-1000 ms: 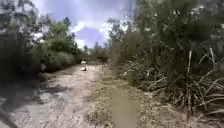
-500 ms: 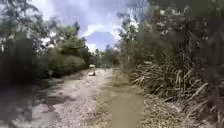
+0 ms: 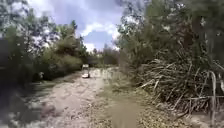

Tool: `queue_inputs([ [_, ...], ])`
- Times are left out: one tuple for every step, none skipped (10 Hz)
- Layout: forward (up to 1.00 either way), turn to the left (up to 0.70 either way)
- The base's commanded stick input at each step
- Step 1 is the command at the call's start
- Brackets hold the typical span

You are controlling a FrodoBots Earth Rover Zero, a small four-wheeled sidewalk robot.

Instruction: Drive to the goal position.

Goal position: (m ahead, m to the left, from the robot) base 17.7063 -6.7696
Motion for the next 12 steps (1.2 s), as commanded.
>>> queue_inputs([
  [0.85, 0.00],
  [0.85, 0.00],
  [0.85, 0.00],
  [0.85, 0.09],
  [0.85, 0.33],
  [0.85, 0.34],
  [0.85, 0.34],
  [0.85, 0.34],
  [0.85, 0.34],
  [0.85, 0.34],
  [0.85, 0.34],
  [0.85, 0.34],
])
